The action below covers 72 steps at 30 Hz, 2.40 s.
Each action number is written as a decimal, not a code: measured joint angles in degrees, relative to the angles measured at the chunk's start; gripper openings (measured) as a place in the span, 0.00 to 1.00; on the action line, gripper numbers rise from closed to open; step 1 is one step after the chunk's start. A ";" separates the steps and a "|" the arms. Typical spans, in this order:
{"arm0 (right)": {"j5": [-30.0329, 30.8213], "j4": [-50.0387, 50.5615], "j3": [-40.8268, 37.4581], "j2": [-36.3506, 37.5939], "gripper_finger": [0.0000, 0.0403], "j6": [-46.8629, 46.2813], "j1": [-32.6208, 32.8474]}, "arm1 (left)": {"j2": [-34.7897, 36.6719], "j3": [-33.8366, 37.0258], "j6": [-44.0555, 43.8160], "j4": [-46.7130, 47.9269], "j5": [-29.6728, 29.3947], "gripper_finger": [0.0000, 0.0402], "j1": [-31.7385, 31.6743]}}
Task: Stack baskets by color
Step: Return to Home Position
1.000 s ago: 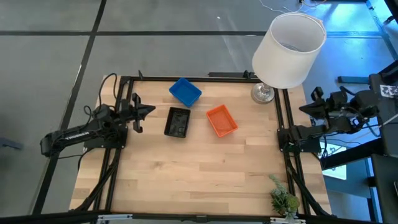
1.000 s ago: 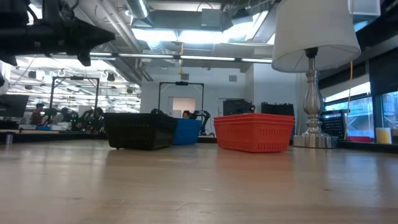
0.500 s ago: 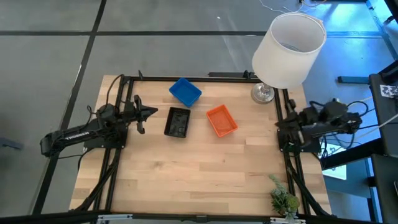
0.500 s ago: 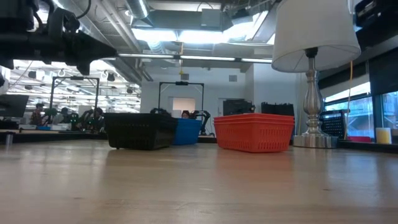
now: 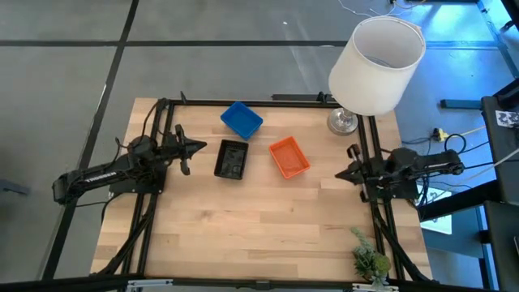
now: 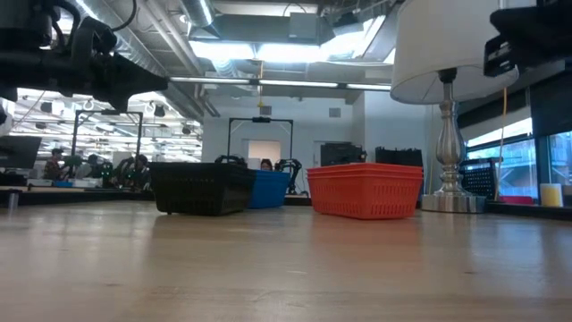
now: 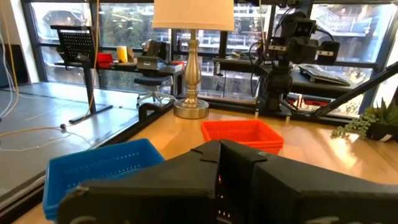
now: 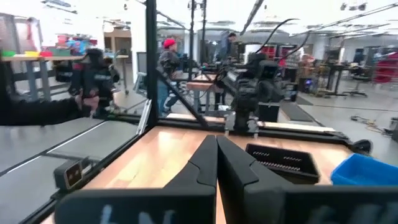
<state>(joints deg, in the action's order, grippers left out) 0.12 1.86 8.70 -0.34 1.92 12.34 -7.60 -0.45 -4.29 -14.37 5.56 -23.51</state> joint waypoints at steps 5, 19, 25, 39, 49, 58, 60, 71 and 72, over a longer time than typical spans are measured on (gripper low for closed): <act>-0.75 -3.57 -4.31 -0.02 0.00 -0.17 0.02 | 0.00 0.00 -0.33 1.93 -0.07 0.00 0.02; -1.38 -4.98 -8.31 0.00 0.00 1.84 0.02 | 0.00 0.00 -1.45 4.92 -4.86 0.00 0.00; 1.53 -3.58 -8.31 -0.09 0.01 0.25 0.01 | 0.00 0.00 0.19 6.19 -11.91 0.00 0.02; 1.72 -3.76 -8.31 -0.26 0.03 -0.11 0.00 | 0.00 0.00 9.97 6.10 -20.02 0.00 0.02; 1.46 -3.71 -8.31 -0.26 0.02 -0.11 0.00 | 0.00 0.00 9.95 6.10 -19.93 0.00 0.00; 1.35 -3.70 -8.29 -0.26 0.02 -0.09 0.00 | 0.00 0.00 9.94 6.10 -19.87 0.00 0.00; 1.33 -3.69 -8.29 -0.26 0.02 -0.08 0.00 | 0.00 0.00 9.94 6.10 -19.87 0.00 0.00; 1.33 -3.69 -8.29 -0.26 0.02 0.02 0.00 | 0.01 0.00 9.93 6.08 -19.87 0.00 0.00; 1.33 -3.69 -8.29 -0.26 0.02 0.01 0.00 | 0.00 0.00 9.94 6.08 -19.88 0.00 0.01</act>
<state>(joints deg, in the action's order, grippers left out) 1.45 -1.83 0.40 -0.60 1.93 12.34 -7.60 -0.45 5.65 -8.29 -14.32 -23.50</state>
